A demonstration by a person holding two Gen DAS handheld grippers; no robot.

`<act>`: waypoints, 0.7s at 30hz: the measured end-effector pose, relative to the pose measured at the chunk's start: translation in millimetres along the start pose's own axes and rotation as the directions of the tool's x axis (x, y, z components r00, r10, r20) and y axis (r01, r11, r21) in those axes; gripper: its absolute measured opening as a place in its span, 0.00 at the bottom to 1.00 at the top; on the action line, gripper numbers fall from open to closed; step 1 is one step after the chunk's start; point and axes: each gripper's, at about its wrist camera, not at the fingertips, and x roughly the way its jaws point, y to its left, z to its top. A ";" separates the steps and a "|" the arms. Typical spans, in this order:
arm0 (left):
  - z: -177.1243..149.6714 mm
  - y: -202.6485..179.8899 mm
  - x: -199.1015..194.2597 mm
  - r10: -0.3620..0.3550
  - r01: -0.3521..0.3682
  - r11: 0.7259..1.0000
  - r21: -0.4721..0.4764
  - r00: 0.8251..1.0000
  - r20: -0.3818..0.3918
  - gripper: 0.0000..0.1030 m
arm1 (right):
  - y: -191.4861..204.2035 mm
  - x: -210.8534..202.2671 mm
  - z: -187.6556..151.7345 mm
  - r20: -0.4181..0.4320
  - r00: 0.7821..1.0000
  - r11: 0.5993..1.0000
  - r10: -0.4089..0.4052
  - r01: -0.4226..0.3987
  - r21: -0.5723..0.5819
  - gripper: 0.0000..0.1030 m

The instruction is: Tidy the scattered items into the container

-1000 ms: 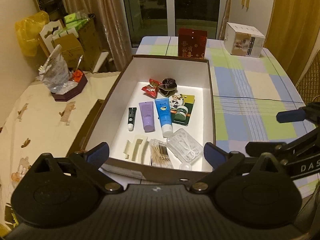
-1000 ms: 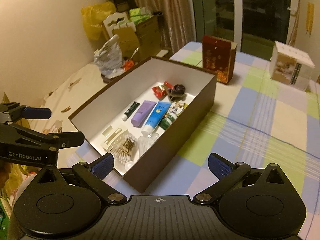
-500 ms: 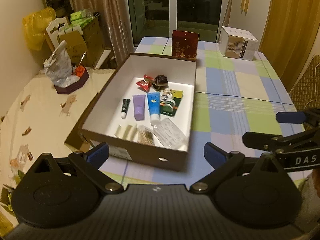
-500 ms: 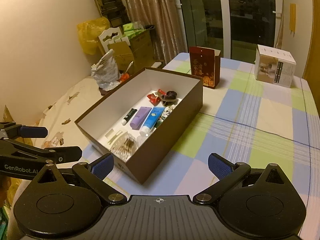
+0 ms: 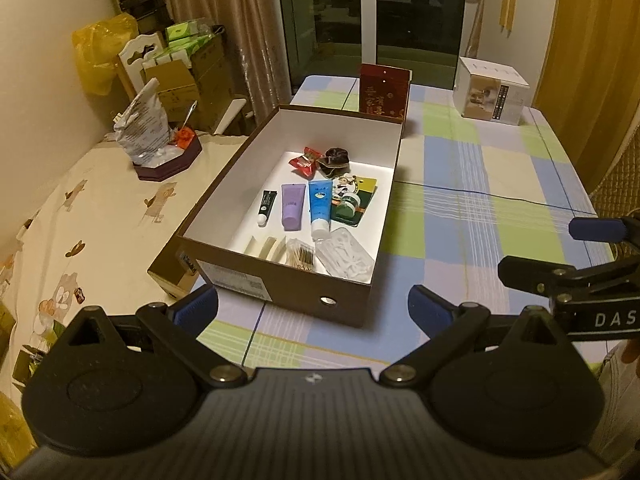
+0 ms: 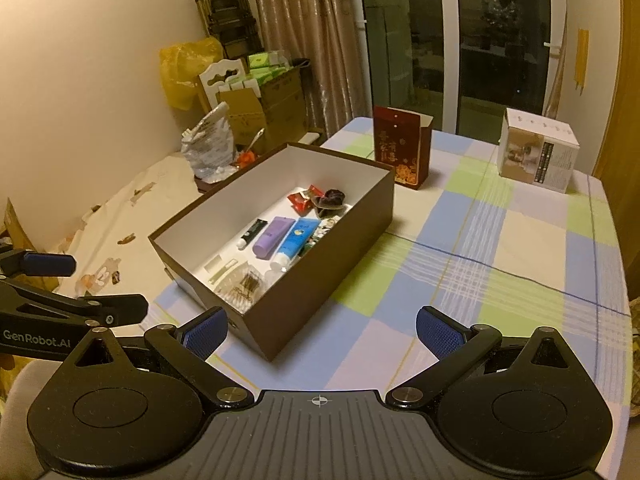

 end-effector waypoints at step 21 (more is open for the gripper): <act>-23.1 -7.3 5.3 -0.014 0.014 1.000 -0.006 1.000 -0.012 0.97 | 7.7 -8.6 -16.8 0.006 0.997 0.996 -0.081 0.081 -0.034 1.00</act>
